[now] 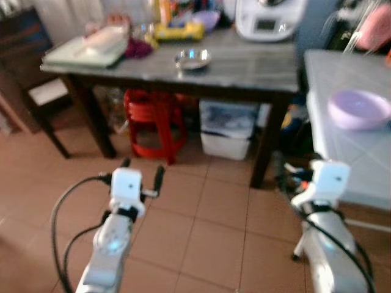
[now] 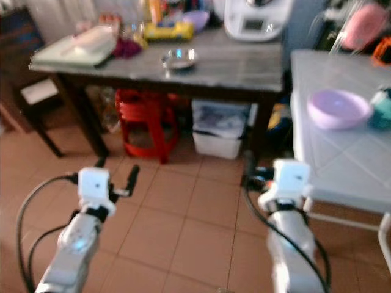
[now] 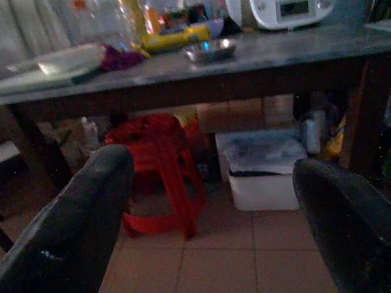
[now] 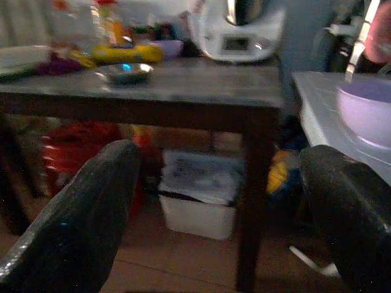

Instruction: Setting the table

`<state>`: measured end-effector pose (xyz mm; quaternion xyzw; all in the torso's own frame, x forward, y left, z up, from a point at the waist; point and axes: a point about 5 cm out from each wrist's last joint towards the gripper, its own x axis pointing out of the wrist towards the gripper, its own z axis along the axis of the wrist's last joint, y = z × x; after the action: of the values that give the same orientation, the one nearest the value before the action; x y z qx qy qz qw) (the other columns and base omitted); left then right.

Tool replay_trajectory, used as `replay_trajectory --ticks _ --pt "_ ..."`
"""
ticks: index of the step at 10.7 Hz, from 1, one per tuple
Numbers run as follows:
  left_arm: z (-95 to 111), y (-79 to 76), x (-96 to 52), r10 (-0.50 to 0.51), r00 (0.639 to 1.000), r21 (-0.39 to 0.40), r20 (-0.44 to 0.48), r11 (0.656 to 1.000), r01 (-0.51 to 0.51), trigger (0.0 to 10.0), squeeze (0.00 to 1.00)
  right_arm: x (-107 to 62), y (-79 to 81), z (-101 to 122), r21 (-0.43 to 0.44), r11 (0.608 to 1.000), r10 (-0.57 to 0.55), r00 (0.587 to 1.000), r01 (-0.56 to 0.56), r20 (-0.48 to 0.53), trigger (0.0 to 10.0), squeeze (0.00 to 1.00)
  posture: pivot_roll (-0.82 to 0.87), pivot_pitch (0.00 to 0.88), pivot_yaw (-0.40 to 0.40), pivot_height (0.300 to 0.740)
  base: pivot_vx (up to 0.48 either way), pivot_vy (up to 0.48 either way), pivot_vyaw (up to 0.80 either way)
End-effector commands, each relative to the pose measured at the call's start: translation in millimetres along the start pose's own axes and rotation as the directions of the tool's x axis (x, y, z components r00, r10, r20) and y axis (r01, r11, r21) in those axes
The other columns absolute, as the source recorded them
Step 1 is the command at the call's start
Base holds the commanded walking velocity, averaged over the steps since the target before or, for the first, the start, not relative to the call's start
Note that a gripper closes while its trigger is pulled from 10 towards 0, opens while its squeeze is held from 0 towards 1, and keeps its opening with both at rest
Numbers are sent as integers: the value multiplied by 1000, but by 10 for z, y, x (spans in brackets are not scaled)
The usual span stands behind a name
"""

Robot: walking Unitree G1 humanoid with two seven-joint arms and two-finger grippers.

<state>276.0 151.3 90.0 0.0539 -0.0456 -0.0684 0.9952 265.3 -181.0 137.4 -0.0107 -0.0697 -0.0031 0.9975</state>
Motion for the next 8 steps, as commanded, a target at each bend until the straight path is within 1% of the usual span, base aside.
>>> replay_trajectory --ticks 1,5,8 --pt "20 25 -8 9 1000 3 10 1000 -9 10000 0 12 1 27 1 1000 -4 1000 4 12 10000 0 -153 102 79 740 0 0 0" --pt "103 -27 14 -50 998 -17 43 999 50 10000 0 27 57 3 19 1000 2 1000 -2 9 10000 0 -140 109 90 740 0 0 0" --pt "129 -52 25 -65 997 -30 49 997 66 10000 0 14 67 4 16 1000 4 1000 -4 11 10000 0 -146 117 91 740 0 -382 0"
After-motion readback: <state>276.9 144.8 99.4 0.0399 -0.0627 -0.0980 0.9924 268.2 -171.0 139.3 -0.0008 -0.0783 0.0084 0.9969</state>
